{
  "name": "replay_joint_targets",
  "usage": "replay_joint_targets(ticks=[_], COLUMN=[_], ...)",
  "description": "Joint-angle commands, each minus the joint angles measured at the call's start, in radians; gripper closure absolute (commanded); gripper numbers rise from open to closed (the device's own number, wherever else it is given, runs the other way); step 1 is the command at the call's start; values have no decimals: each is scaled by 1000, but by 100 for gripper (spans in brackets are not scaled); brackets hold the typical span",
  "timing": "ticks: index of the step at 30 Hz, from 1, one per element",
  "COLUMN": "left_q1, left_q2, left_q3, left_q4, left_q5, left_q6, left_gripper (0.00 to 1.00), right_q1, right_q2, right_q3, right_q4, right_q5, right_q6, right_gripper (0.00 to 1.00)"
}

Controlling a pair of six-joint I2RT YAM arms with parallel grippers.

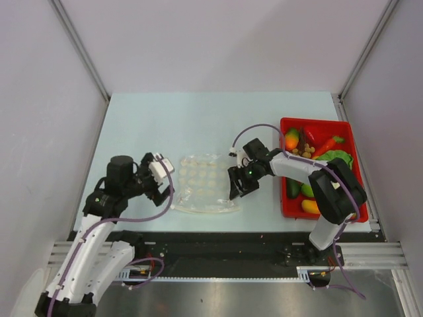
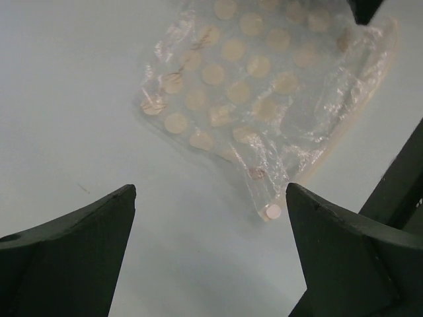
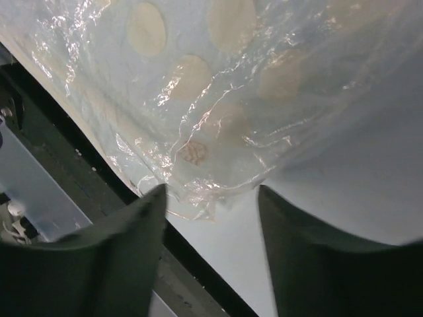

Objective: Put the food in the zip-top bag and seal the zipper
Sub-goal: Open the zipper of the food storage bag at the center of the board.

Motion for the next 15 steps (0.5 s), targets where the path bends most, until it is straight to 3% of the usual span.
replay_joint_targets(ticks=[1, 2, 3, 4, 5, 10, 15], left_q1=[-159, -187, -249, -282, -311, -507, -671], left_q2=[-18, -31, -41, -52, -70, -65, 50], left_q3=[-95, -109, -141, -156, -170, -258, -314], left_q4=[62, 73, 91, 135, 155, 278, 430], left_q5=[-81, -98, -115, -131, -156, -211, -309], left_q6=[200, 220, 234, 258, 278, 358, 355], left_gripper=[2, 3, 6, 8, 10, 15, 19], right_q1=[-38, -51, -65, -90, -100, -144, -151], right_q2=[60, 71, 80, 98, 106, 122, 115], right_q3=[53, 59, 68, 83, 92, 116, 117], right_q4=[56, 56, 49, 45, 36, 25, 31], right_q5=[-131, -155, -175, -223, -244, -356, -385], right_q6=[29, 32, 35, 34, 32, 29, 55], right_gripper=[53, 71, 78, 95, 100, 100, 100])
